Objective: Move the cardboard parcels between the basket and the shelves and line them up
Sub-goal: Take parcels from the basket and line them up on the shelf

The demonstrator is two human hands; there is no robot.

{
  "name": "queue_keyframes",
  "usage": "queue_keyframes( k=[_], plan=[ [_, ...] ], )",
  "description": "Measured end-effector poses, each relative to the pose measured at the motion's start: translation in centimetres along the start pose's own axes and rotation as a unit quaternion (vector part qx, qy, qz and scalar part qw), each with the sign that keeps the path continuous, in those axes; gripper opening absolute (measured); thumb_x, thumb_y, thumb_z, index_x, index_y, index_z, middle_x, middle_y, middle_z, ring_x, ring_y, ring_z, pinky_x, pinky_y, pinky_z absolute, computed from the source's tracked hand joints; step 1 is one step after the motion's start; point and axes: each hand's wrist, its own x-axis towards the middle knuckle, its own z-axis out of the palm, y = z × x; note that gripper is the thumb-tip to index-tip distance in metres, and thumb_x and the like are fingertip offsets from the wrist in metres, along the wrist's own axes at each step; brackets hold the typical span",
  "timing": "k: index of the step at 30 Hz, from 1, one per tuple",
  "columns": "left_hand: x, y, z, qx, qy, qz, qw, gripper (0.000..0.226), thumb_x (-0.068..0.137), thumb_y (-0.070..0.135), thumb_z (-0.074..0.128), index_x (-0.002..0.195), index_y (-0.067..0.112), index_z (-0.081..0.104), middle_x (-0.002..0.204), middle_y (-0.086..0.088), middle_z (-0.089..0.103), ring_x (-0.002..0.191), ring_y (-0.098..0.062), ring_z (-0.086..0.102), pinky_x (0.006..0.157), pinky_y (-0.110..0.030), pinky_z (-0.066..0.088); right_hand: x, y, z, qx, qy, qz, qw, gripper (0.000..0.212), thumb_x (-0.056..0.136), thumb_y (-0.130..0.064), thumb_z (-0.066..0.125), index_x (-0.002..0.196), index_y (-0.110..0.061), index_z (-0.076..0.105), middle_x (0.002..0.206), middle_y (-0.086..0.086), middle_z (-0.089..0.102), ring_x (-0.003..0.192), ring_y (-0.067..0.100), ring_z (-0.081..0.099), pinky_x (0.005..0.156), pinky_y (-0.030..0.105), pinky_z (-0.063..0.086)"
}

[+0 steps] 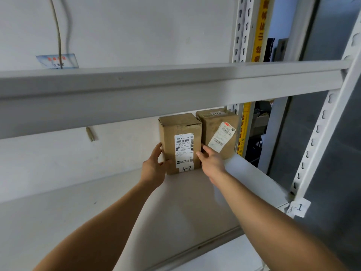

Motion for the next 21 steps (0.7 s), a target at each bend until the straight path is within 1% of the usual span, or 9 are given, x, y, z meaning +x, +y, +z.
queue_keyframes(
  k=[1, 4, 5, 9, 10, 14, 16, 18, 21],
  plan=[
    [0.2, 0.0, 0.1, 0.002, 0.002, -0.004, 1.000, 0.073, 0.096, 0.018, 0.072, 0.157, 0.042, 0.040, 0.123, 0.019, 0.061, 0.096, -0.007, 0.064, 0.077, -0.016, 0.047, 0.2, 0.0, 0.1, -0.001, 0.001, 0.000, 1.000, 0.049, 0.107, -0.024, 0.060, 0.155, -0.024, 0.051, 0.158, 0.002, 0.053, 0.146, 0.021, 0.048, 0.117, 0.031, 0.037],
    [0.3, -0.1, 0.5, -0.013, 0.004, -0.012, 1.000, 0.074, 0.096, 0.015, 0.071, 0.157, 0.042, 0.040, 0.126, 0.020, 0.060, 0.095, -0.005, 0.064, 0.069, -0.003, 0.044, 0.7, 0.3, 0.4, -0.009, 0.009, -0.001, 1.000, 0.049, 0.108, -0.024, 0.058, 0.156, -0.022, 0.050, 0.160, 0.003, 0.050, 0.148, 0.022, 0.045, 0.116, 0.029, 0.034],
    [0.4, -0.1, 0.6, -0.015, 0.005, -0.012, 1.000, 0.074, 0.096, 0.015, 0.071, 0.157, 0.042, 0.039, 0.127, 0.020, 0.060, 0.097, -0.007, 0.066, 0.068, -0.002, 0.044, 0.8, 0.4, 0.4, -0.014, 0.012, -0.002, 1.000, 0.048, 0.109, -0.025, 0.057, 0.156, -0.021, 0.049, 0.160, 0.004, 0.050, 0.148, 0.023, 0.044, 0.116, 0.028, 0.034],
    [0.3, -0.3, 1.1, -0.009, 0.010, -0.008, 1.000, 0.074, 0.096, 0.015, 0.069, 0.156, 0.046, 0.040, 0.124, 0.016, 0.062, 0.098, -0.012, 0.070, 0.080, -0.021, 0.051, 1.2, 0.9, 0.7, -0.028, 0.015, -0.002, 0.999, 0.048, 0.110, -0.029, 0.055, 0.157, -0.020, 0.049, 0.163, 0.006, 0.046, 0.151, 0.025, 0.040, 0.120, 0.032, 0.032],
    [0.3, -0.4, 1.2, -0.007, 0.012, -0.009, 1.000, 0.074, 0.096, 0.016, 0.070, 0.156, 0.047, 0.039, 0.125, 0.015, 0.061, 0.098, -0.012, 0.070, 0.083, -0.023, 0.051, 1.3, 0.9, 0.8, -0.026, 0.016, 0.002, 1.000, 0.048, 0.110, -0.029, 0.054, 0.157, -0.021, 0.048, 0.163, 0.006, 0.045, 0.151, 0.026, 0.040, 0.120, 0.033, 0.032],
    [0.2, -0.2, 1.1, -0.003, 0.014, -0.007, 1.000, 0.074, 0.096, 0.016, 0.071, 0.156, 0.047, 0.039, 0.123, 0.015, 0.061, 0.097, -0.012, 0.071, 0.085, -0.024, 0.049, 1.1, 0.8, 0.9, -0.027, 0.019, 0.001, 0.999, 0.048, 0.111, -0.030, 0.051, 0.158, -0.022, 0.047, 0.163, 0.005, 0.045, 0.151, 0.026, 0.039, 0.120, 0.034, 0.032],
    [0.2, -0.4, 1.1, 0.003, 0.010, -0.008, 1.000, 0.075, 0.096, 0.018, 0.071, 0.156, 0.048, 0.037, 0.131, 0.014, 0.061, 0.104, -0.016, 0.073, 0.090, -0.028, 0.053, 0.9, 0.7, 0.9, -0.032, 0.017, 0.001, 0.999, 0.048, 0.111, -0.031, 0.051, 0.159, -0.023, 0.046, 0.162, 0.005, 0.047, 0.151, 0.026, 0.040, 0.120, 0.034, 0.033],
    [0.3, -0.4, 1.0, 0.002, 0.005, -0.015, 1.000, 0.077, 0.096, 0.020, 0.071, 0.157, 0.050, 0.035, 0.142, 0.010, 0.060, 0.111, -0.020, 0.073, 0.098, -0.036, 0.057, 0.9, 0.6, 0.8, -0.036, 0.011, 0.005, 0.999, 0.049, 0.111, -0.032, 0.050, 0.160, -0.023, 0.044, 0.163, 0.004, 0.047, 0.150, 0.026, 0.041, 0.119, 0.034, 0.034],
    [0.1, -0.2, 0.6, 0.009, -0.008, -0.027, 1.000, 0.078, 0.097, 0.023, 0.072, 0.159, 0.048, 0.031, 0.151, 0.003, 0.056, 0.120, -0.023, 0.069, 0.104, -0.043, 0.055, 0.6, 0.1, 0.4, -0.036, -0.005, 0.002, 0.999, 0.052, 0.111, -0.030, 0.052, 0.161, -0.022, 0.040, 0.162, 0.004, 0.047, 0.149, 0.024, 0.043, 0.117, 0.031, 0.034]
  ],
)
